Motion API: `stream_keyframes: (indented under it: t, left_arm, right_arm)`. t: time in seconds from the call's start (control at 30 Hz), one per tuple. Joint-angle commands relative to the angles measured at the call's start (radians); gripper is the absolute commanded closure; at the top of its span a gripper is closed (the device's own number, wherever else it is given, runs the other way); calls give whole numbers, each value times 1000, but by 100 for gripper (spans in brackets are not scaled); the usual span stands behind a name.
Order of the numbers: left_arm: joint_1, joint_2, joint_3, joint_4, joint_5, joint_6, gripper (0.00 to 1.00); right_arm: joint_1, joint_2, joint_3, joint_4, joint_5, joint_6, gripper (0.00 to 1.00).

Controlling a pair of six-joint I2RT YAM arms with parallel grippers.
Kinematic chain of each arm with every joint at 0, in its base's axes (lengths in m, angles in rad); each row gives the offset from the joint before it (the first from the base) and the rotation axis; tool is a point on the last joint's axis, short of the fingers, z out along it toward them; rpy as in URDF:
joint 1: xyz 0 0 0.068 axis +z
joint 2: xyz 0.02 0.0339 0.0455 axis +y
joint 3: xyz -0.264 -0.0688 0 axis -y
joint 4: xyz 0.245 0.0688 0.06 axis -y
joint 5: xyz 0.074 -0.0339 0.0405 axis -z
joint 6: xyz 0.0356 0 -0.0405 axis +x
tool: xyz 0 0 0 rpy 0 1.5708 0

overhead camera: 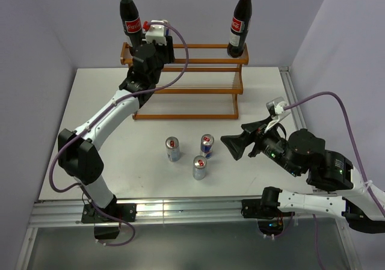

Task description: Place and organize the beverage onto the shelf

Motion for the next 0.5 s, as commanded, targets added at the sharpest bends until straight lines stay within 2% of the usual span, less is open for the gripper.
stream_keyframes:
  t: [0.0,0.47]
  left_arm:
    - [27,-9,58,115,54,5,100]
    - [68,75,47,191,99,15,100]
  right_arm:
    - [-4,-21,-20,82,16,-21,0]
    - [-4,2,-54,116,5,-61,0]
